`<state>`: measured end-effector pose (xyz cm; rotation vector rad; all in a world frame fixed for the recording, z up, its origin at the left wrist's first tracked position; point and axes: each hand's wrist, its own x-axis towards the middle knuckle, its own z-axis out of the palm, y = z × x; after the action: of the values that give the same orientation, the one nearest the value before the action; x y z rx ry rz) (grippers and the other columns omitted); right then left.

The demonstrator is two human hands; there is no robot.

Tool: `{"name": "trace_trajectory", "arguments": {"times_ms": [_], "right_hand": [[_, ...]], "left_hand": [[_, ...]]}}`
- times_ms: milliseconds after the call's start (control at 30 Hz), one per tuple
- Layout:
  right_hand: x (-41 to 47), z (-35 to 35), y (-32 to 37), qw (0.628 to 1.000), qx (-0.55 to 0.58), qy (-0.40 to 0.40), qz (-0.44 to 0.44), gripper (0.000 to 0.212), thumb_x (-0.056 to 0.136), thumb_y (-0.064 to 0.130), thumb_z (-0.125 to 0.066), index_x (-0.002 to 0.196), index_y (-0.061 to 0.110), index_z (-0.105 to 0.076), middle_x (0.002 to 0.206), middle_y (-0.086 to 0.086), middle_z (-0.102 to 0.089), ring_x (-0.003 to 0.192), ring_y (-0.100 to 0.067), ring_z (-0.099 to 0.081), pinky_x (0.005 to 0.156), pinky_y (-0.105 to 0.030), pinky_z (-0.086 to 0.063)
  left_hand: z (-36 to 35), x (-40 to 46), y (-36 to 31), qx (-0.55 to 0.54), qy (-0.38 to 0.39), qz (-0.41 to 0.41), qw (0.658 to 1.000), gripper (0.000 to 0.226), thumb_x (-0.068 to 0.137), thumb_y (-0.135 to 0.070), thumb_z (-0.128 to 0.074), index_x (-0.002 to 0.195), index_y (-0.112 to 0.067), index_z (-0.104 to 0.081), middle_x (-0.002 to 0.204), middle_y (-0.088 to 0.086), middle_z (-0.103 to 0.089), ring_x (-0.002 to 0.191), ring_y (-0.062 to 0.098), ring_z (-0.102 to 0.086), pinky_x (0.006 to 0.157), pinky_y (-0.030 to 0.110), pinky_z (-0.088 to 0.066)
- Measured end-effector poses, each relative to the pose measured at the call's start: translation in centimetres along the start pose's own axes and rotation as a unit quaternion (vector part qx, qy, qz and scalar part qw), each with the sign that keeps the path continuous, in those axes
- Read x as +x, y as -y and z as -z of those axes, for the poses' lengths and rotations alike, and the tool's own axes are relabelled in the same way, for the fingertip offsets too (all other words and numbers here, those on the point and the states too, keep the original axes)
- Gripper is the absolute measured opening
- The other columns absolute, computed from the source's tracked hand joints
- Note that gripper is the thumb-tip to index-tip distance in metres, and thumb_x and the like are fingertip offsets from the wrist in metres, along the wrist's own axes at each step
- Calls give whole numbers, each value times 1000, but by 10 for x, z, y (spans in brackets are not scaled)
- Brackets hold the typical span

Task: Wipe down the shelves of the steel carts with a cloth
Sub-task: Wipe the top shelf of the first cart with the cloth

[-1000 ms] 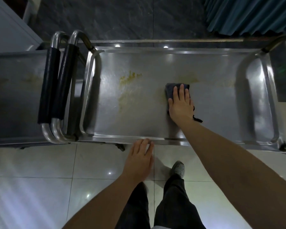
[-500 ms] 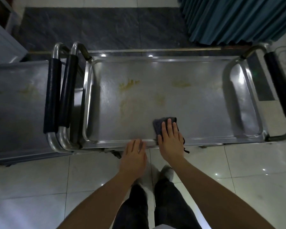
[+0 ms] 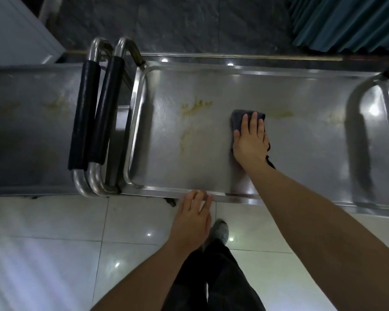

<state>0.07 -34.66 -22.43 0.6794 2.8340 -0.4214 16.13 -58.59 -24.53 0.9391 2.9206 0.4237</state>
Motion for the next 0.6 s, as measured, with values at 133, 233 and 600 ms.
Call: {"name": "trace_trajectory", "arguments": {"times_ms": [133,233,600], "right_hand": [[11,-2,14,1000,-2,0,13,60,108,42,-24,161,24,-5,169,-1,9,155,-25,1,121,-48,-14],[2,1,12,999,-5,12,34,60,107,42,-24,161,24,-5,169,-2,8,155,-25,0,122,-47,-15],[-150,-36,-27,996,-1,16,93,59,104,40,-29,159,17,-26,166,-9,-18,153,-28,-20,115,-49,-33]], "left_hand": [[3,0,1,5,20,-9,1000,50,101,-28,-45,146,-9,-53,145,16,-53,134,39,-48,113,53,-41],[8,2,0,1,18,-10,1000,48,101,-28,-46,145,-9,-54,145,15,-52,133,38,-49,113,51,-41],[32,-13,20,-16,52,49,997,48,103,-25,-48,147,-8,-52,147,15,-50,135,34,-47,109,49,-44]]}}
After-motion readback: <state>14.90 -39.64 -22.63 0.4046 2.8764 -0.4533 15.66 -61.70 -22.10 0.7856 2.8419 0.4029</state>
